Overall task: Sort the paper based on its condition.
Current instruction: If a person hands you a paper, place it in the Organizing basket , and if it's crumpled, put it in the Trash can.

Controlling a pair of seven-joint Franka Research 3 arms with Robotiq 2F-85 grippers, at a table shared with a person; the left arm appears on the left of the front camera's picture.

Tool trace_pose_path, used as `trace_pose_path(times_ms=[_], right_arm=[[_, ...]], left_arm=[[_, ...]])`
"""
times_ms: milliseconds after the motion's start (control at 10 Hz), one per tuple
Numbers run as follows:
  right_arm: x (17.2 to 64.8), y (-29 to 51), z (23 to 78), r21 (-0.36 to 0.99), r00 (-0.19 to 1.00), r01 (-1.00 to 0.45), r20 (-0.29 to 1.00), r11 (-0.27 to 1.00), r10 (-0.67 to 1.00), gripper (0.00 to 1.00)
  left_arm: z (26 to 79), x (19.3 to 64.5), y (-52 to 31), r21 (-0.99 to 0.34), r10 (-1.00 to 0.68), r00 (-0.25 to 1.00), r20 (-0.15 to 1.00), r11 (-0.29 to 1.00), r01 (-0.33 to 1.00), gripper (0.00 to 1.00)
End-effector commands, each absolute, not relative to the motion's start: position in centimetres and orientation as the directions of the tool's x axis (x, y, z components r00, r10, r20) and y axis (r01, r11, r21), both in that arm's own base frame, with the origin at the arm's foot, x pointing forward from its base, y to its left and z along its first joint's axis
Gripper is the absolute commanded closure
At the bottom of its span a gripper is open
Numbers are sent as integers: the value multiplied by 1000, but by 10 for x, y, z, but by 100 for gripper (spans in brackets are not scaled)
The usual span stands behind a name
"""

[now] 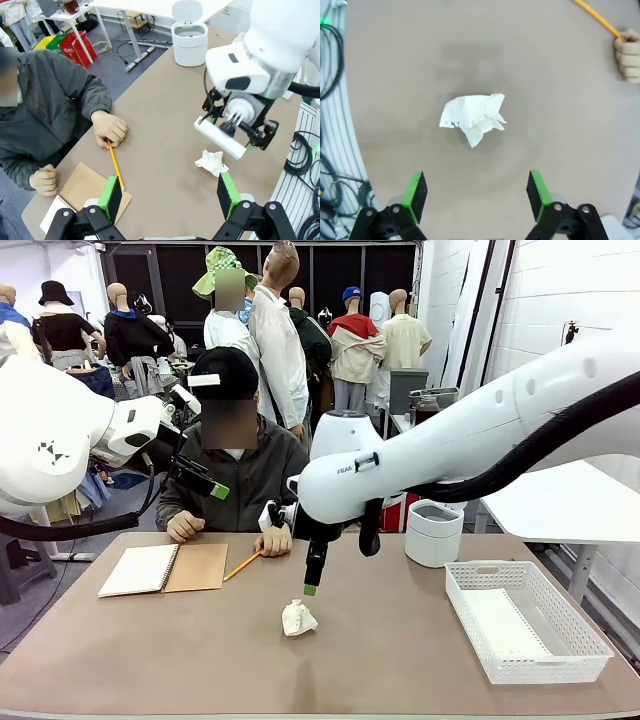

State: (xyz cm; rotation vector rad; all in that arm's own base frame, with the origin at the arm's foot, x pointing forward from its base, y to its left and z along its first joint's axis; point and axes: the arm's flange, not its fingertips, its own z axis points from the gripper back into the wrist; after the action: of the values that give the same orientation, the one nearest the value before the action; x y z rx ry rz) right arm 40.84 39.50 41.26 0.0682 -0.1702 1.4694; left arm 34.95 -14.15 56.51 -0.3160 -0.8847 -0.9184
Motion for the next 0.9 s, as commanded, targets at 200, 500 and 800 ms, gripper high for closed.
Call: trace_pose_path(times_ms=[200, 500, 800], right_arm=[[411, 399, 407, -58, 96, -993, 146, 106, 985, 0], [411, 399, 407, -58, 96, -993, 146, 106, 985, 0], [419, 411, 388, -67, 111, -990, 132, 121, 985, 0]], left_arm=[[564, 350, -141, 105, -550, 308, 777, 595, 797, 0], [564, 350, -141, 105, -550, 308, 777, 595, 797, 0], [564, 350, -141, 105, -550, 308, 777, 595, 797, 0]])
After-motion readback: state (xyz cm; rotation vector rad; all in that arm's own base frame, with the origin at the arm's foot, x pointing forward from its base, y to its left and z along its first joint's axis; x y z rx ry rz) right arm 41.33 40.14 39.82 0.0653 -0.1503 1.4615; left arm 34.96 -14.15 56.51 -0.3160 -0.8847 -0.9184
